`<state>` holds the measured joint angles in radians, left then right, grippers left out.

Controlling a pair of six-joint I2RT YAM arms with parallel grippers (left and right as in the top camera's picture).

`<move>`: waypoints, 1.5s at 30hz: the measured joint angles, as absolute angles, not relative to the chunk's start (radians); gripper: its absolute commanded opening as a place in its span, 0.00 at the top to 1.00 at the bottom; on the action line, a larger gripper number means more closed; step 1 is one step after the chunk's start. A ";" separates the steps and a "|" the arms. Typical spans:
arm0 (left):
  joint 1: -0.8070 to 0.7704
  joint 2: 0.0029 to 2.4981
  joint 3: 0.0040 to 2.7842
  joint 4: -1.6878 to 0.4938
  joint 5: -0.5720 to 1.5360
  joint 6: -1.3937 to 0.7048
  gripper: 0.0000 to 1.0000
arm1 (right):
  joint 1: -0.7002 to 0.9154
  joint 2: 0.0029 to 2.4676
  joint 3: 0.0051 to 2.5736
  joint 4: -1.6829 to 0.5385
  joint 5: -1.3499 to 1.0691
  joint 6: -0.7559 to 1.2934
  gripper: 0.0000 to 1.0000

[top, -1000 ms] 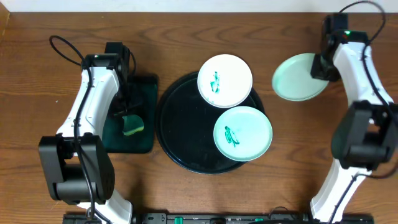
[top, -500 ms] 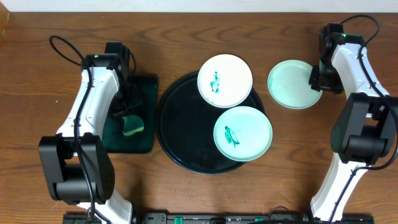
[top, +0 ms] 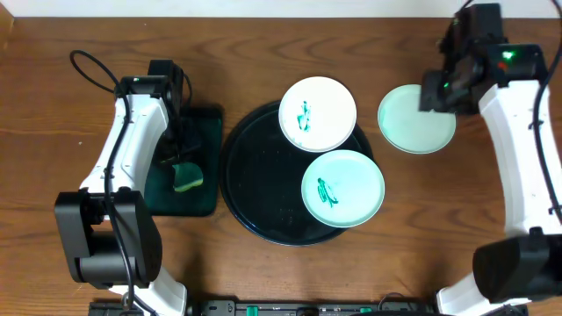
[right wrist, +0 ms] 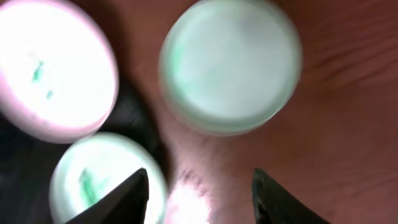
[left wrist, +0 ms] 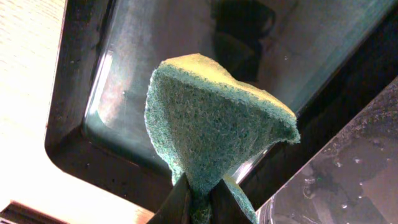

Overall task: Clean dirty plates on tray and stack at the side
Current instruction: 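Move the right gripper back and grip the rim of the lower plate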

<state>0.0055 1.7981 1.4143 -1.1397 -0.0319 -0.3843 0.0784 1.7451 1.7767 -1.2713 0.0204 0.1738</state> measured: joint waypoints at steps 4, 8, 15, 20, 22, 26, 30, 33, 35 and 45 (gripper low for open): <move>0.006 1.798 1.414 -1.142 -0.031 -0.384 0.93 | 0.152 1.752 1.745 -1.338 -0.014 0.215 0.51; 0.006 1.798 1.414 -1.144 -0.031 -0.384 0.93 | 0.206 1.760 1.612 -1.282 -0.027 0.253 0.51; 0.006 1.798 1.414 -1.145 -0.031 -0.384 0.93 | 0.286 1.773 1.345 -1.118 -0.078 0.305 0.51; 0.006 1.798 1.414 -1.145 -0.030 -0.384 0.93 | 0.306 1.774 1.237 -1.078 -0.099 0.376 0.50; 0.006 1.798 1.414 -1.145 -0.029 -0.384 0.93 | 0.306 1.774 1.201 -1.055 -0.100 0.418 0.51; 0.006 1.798 1.414 -1.146 -0.029 -0.384 0.92 | 0.306 1.774 1.120 -1.000 -0.100 0.483 0.56; 0.006 1.798 1.414 -1.145 -0.029 -0.384 0.92 | 0.306 1.774 1.093 -0.964 -0.102 0.510 0.98; 0.006 1.798 1.414 -1.145 -0.029 -0.384 0.93 | 0.306 1.773 1.093 -0.940 -0.111 0.520 0.99; 0.006 1.798 1.414 -1.145 -0.029 -0.384 0.92 | 0.306 1.773 1.093 -0.934 -0.116 0.519 0.99; 0.006 1.798 1.414 -1.145 -0.029 -0.384 0.93 | 0.355 1.773 1.092 -0.913 -0.104 0.454 0.99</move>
<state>0.0055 1.7981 1.4143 -1.1454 -0.0288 -0.3843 0.3546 1.7733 1.0924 -0.9131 -0.1040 0.4538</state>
